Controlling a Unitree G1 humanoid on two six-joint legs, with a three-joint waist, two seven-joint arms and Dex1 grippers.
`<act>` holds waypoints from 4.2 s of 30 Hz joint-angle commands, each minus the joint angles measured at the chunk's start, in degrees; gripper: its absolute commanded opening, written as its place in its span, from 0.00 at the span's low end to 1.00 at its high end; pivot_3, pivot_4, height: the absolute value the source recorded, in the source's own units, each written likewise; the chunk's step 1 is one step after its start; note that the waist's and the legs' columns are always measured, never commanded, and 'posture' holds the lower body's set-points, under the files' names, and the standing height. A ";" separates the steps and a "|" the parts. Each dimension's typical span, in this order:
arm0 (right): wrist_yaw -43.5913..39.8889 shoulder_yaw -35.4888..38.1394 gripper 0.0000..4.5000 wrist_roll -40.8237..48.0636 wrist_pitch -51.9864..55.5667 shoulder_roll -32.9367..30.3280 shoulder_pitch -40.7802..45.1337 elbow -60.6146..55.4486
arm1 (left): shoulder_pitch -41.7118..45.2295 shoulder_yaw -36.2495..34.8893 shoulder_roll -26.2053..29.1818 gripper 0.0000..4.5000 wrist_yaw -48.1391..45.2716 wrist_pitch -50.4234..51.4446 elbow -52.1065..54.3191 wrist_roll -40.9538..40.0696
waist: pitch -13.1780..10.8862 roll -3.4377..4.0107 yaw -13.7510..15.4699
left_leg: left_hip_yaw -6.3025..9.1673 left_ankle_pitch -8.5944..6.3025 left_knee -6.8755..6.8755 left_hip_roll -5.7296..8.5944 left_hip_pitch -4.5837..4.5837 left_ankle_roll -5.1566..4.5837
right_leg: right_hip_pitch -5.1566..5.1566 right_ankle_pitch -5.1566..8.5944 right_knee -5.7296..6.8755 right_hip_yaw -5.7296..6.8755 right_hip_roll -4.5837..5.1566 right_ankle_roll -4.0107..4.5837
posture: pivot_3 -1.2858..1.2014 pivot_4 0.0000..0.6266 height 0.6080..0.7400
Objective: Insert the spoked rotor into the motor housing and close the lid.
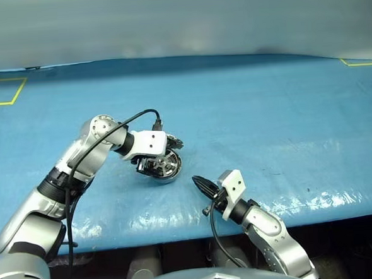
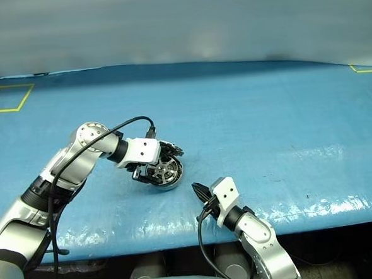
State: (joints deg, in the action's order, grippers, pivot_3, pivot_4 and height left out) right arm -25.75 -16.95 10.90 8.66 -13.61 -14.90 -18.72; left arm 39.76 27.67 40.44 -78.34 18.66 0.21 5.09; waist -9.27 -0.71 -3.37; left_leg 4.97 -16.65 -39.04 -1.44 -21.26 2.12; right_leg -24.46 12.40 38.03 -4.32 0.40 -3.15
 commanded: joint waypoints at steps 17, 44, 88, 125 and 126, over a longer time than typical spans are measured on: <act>-0.09 0.03 0.00 -0.13 -0.19 0.18 0.64 -0.93 | 0.68 -1.78 -0.61 0.59 2.36 -0.23 0.46 -1.35 | 0.00 0.00 0.01 | 0.00 0.00 0.00 0.00 0.00 0.00 | 0.00 0.00 0.00 0.00 0.00 0.00 | 0.52 0.24 1.00; -0.07 -0.09 0.00 -0.35 0.23 0.38 0.59 -0.77 | 0.86 -1.65 -1.23 0.01 2.74 -1.20 0.64 -1.36 | 0.00 0.00 -0.01 | 0.00 0.00 0.00 0.00 0.00 0.00 | 0.00 0.00 0.00 -0.01 0.00 0.00 | 0.52 0.24 1.00; -0.23 -0.23 0.00 -1.09 0.25 0.65 0.85 0.11 | 1.56 -1.81 0.39 0.50 -0.22 -0.86 -4.01 -0.20 | -0.01 0.00 -0.01 | 0.00 0.00 0.01 0.00 -0.01 0.00 | -0.01 0.00 -0.02 0.00 0.00 0.01 | 0.52 0.24 1.00; -0.78 -0.04 0.00 -0.90 -0.88 0.69 0.68 0.26 | 2.43 -3.49 -0.74 0.21 -0.34 -0.88 -3.10 -0.48 | -0.01 0.00 0.15 | 0.00 0.00 0.01 0.01 0.00 0.00 | 0.00 0.01 -0.03 -0.01 0.01 0.01 | 0.52 0.24 1.00; -0.76 -0.01 0.00 -0.93 -0.85 0.68 0.66 0.35 | 2.23 -3.67 -0.51 0.21 -0.46 -0.62 -2.48 -0.64 | -0.01 0.00 0.14 | 0.00 0.00 0.01 0.01 -0.01 0.00 | 0.00 0.01 -0.03 0.00 0.01 0.00 | 0.52 0.24 1.00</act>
State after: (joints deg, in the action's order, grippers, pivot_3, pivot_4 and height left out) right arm -26.26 -17.32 9.41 8.96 -13.17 -14.32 -17.05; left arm 41.57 25.53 39.56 -78.83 17.57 -4.95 5.52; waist -9.28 -0.71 -3.22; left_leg 4.97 -16.65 -39.04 -1.43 -21.27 2.12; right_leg -24.46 12.40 38.00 -4.32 0.40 -3.15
